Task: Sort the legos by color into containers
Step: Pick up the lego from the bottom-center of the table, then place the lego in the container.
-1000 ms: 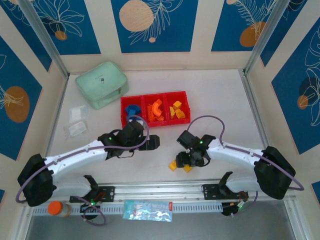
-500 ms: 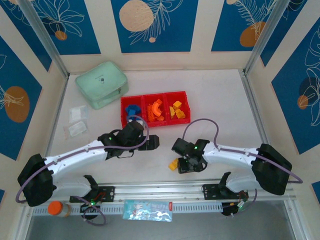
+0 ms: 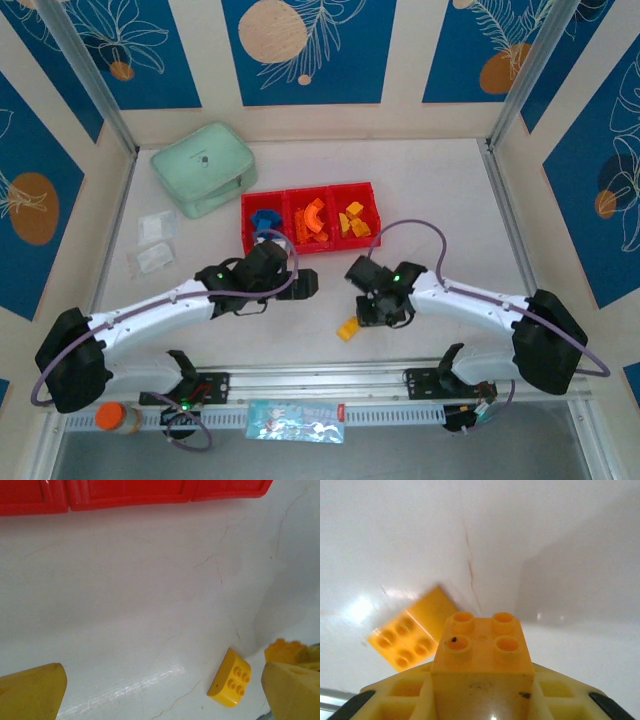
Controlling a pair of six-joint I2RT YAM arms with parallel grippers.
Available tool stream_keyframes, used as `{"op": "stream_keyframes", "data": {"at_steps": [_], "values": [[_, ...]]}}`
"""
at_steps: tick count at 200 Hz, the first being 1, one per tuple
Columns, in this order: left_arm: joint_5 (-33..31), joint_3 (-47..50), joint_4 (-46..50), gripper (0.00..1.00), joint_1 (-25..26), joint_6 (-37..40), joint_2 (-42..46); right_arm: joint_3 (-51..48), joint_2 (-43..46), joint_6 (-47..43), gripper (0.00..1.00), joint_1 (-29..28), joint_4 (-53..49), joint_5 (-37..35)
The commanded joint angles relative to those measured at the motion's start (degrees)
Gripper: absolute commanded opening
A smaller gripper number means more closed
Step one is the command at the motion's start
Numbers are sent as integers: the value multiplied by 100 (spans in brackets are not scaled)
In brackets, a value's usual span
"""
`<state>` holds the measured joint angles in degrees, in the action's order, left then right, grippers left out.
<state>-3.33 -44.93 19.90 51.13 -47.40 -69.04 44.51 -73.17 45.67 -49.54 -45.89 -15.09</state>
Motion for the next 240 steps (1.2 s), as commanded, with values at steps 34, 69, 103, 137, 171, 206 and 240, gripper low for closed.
{"op": "stream_keyframes", "data": {"at_steps": [34,69,103,137,171,206,240], "values": [[-260,-658,207,99,-230,440,-55,1271,-519,-1315,32,1513,576,-6],[-256,-999,346,99,-461,651,-215,2449,-1633,-1771,32,2080,892,97],[-233,-1129,264,99,-688,735,-295,3723,-2794,-2048,32,2422,888,51],[-142,-1258,286,99,-822,801,-404,4815,-3787,-2209,36,2571,741,-123],[-124,-1360,399,99,-851,876,-427,5344,-4199,-2281,50,2607,544,-122],[-98,-1310,429,99,-852,880,-339,5097,-3737,-2299,57,2581,555,-84],[30,-1204,412,99,-851,845,-240,4310,-2904,-2250,61,2413,644,-46]]}}
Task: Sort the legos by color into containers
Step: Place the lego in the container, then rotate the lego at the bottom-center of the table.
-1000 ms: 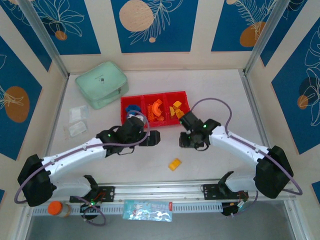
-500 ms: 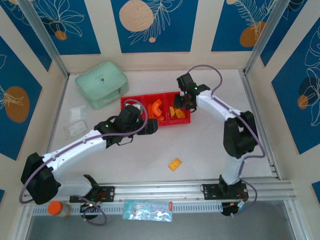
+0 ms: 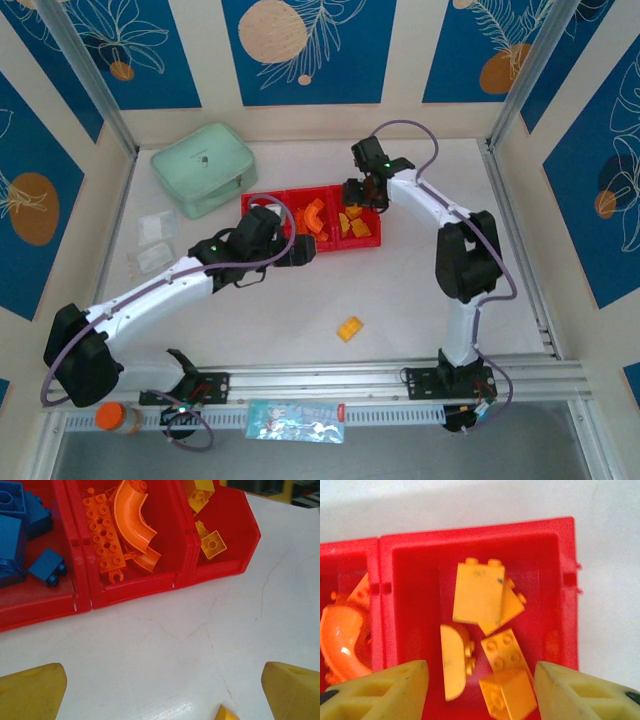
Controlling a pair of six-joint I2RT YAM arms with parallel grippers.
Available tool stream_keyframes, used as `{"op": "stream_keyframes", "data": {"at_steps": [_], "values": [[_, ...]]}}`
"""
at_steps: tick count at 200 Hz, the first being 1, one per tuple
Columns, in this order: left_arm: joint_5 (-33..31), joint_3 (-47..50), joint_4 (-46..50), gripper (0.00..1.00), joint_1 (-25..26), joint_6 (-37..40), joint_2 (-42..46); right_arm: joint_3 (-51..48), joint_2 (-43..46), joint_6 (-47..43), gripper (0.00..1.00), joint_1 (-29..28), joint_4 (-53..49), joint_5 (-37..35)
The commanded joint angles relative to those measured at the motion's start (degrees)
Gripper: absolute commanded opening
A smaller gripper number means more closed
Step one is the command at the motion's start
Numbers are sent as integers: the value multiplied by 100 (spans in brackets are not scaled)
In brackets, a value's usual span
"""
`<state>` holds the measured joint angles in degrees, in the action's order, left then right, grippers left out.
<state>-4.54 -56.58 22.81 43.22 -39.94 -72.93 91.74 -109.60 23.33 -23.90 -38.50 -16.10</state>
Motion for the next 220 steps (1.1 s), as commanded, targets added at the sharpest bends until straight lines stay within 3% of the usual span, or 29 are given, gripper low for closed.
{"op": "stream_keyframes", "data": {"at_steps": [1,107,157,220], "values": [[157,-34,120,99,-60,96,152,-443,765,-15,61,-159,-96,54],[427,769,-180,99,353,-313,490,-3119,2960,946,74,-1354,-505,120],[202,1136,-224,99,599,-660,636,-3879,3246,2071,79,-2429,-768,-495],[-179,1493,-18,99,609,-876,1063,-4344,2826,3400,89,-3274,-335,-337]]}}
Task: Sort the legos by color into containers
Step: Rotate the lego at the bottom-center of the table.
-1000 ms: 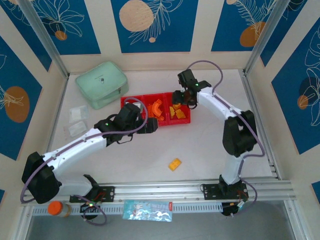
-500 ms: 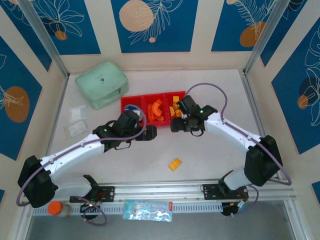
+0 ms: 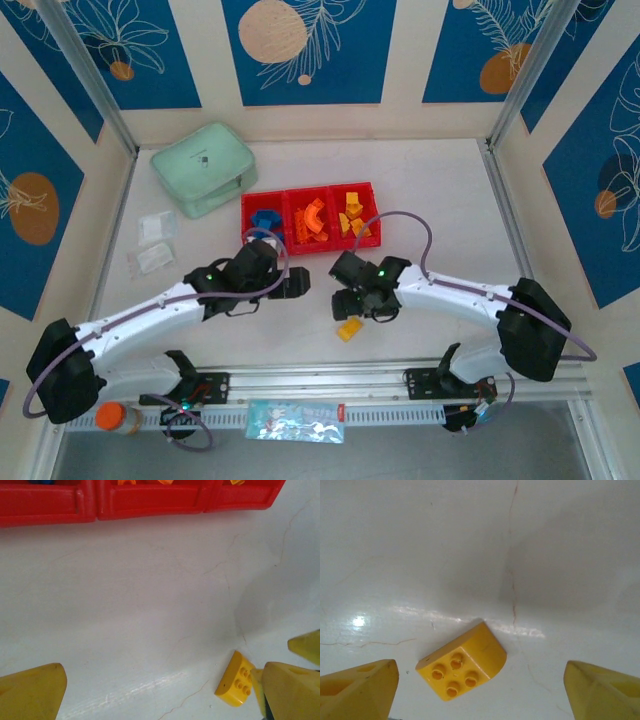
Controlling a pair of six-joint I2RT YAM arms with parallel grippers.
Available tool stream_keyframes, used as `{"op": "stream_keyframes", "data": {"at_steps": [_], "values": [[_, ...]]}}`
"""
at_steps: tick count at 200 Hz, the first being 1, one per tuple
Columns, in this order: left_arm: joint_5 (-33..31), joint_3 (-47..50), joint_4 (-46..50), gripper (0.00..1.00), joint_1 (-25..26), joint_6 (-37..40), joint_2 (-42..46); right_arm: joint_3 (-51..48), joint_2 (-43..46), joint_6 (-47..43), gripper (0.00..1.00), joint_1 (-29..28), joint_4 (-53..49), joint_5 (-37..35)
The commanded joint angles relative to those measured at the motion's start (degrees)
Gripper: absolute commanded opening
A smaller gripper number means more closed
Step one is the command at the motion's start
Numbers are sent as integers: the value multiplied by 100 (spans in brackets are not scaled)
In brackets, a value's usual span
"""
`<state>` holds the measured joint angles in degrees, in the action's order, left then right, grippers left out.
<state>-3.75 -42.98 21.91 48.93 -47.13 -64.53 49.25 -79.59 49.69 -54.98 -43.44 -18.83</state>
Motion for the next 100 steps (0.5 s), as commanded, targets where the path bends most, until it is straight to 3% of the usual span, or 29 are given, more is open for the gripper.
{"op": "stream_keyframes", "data": {"at_steps": [1,58,100], "values": [[-262,142,70,99,38,-156,227,-98,-182,771,90,-177,169,-62],[-189,159,151,99,40,-103,249,-142,-789,1171,93,-422,270,-180],[-126,178,102,99,42,-103,197,-308,-675,1374,82,-630,-65,-265]]}}
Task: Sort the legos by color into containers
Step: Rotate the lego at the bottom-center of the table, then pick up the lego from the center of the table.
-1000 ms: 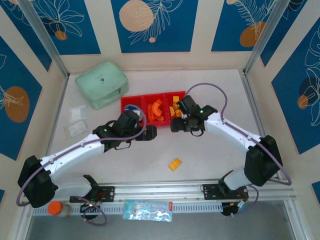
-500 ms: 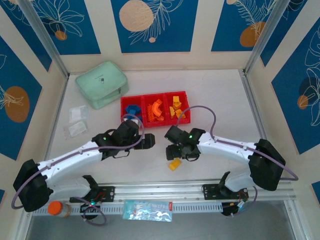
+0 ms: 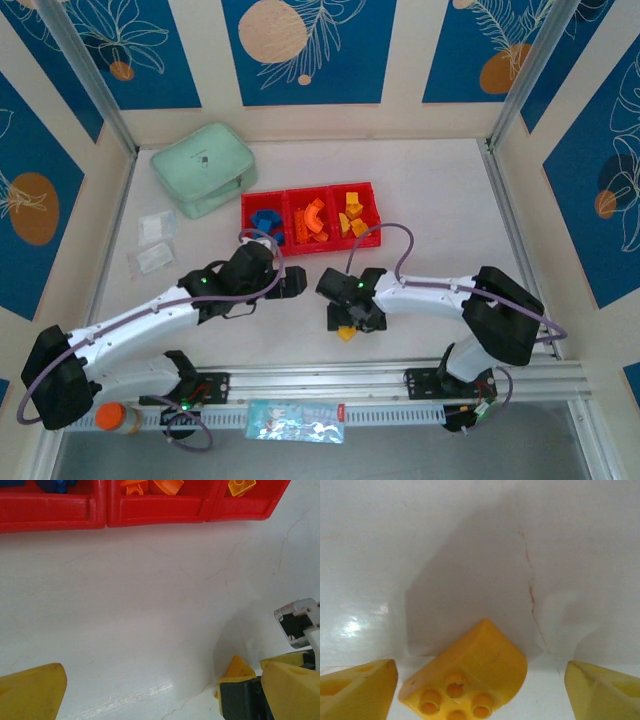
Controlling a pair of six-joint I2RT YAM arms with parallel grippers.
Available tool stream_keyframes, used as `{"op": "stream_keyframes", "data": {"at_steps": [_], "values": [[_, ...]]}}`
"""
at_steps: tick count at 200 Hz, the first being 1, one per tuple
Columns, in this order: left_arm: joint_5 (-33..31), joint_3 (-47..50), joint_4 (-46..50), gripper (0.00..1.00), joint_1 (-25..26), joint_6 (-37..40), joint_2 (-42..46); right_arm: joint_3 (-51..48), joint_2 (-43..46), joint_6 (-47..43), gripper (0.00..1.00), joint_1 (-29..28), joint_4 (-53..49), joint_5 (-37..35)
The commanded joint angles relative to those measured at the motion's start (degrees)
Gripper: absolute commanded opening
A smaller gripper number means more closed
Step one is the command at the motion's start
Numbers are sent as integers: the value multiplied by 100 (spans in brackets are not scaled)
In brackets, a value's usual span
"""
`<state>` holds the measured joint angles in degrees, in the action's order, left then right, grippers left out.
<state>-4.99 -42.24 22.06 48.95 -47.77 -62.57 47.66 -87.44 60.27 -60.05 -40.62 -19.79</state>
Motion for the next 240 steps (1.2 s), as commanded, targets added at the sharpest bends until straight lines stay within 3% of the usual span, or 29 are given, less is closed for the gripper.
{"op": "stream_keyframes", "data": {"at_steps": [1,28,82,158,203,240], "values": [[-2,103,83,99,42,-39,-5,-150,111,317,81,-126,-353,-172],[12,93,34,99,41,-39,-58,-356,339,403,75,-147,-564,-144],[58,57,1,99,42,-13,-133,-622,414,-77,54,42,170,386],[60,-12,41,99,37,61,-98,-65,600,-801,32,196,-171,117],[-138,-349,148,99,-19,381,-164,678,988,-1846,32,1218,-190,35],[-238,-819,233,99,-191,695,-400,1720,386,-2748,35,2196,145,-132]]}}
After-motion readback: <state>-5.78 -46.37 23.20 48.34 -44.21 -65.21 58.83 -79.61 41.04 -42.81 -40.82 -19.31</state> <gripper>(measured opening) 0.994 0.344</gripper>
